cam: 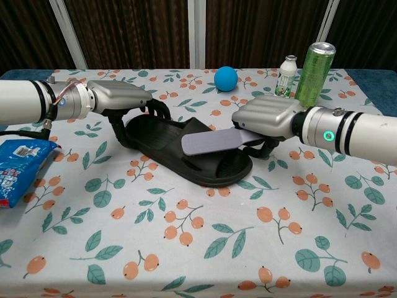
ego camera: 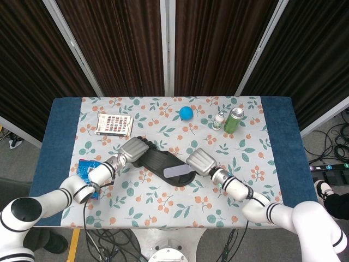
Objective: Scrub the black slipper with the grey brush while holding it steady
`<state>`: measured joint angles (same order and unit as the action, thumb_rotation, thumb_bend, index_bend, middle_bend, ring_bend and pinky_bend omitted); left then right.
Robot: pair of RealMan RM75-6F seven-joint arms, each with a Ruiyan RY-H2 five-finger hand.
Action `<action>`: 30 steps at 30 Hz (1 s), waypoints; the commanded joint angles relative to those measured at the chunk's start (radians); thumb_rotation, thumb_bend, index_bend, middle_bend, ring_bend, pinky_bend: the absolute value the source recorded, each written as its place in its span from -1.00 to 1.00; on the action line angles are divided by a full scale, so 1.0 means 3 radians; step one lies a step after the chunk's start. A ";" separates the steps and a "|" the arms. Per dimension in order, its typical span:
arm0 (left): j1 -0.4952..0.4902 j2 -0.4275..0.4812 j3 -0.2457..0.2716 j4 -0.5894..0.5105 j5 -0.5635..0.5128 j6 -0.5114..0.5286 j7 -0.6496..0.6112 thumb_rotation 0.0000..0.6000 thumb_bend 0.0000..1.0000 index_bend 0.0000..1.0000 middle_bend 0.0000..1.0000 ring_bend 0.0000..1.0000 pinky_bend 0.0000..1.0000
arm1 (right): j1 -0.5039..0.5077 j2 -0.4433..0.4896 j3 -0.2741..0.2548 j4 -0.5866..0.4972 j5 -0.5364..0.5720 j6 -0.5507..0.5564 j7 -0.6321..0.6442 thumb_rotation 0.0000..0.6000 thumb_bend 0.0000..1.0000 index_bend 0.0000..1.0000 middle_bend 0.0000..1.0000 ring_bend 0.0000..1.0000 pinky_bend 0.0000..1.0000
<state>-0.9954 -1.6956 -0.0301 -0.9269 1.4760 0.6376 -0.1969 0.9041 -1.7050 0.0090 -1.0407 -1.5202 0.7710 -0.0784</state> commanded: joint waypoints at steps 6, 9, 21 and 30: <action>-0.0001 0.0024 -0.0004 -0.0048 -0.0016 0.0003 0.0049 1.00 -0.43 -0.24 -0.14 -0.49 -0.51 | -0.0121 0.0369 0.0018 -0.0397 -0.0111 0.0350 0.0252 1.00 -0.23 1.00 1.00 1.00 1.00; -0.0004 0.0035 -0.0014 -0.0077 -0.0030 0.0002 0.0072 1.00 -0.43 -0.24 -0.14 -0.49 -0.51 | -0.0050 0.0288 0.0175 -0.0290 -0.0014 0.0328 0.0215 1.00 -0.23 1.00 1.00 1.00 1.00; 0.0020 0.0046 -0.0018 -0.0111 -0.0089 -0.0012 0.0153 1.00 -0.43 -0.24 -0.14 -0.49 -0.51 | 0.0206 -0.0123 0.0206 0.0147 0.0219 -0.0265 -0.0037 1.00 -0.24 1.00 1.00 1.00 1.00; 0.0025 0.0050 -0.0027 -0.0094 -0.0111 -0.0020 0.0156 1.00 -0.43 -0.25 -0.15 -0.49 -0.51 | -0.0043 0.0484 -0.0173 -0.0597 0.0004 -0.0136 0.0027 1.00 -0.24 1.00 1.00 1.00 1.00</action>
<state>-0.9887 -1.6807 -0.0384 -0.9547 1.4427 0.6306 -0.1507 0.9184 -1.6138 -0.0091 -1.1600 -1.4966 0.7090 -0.0783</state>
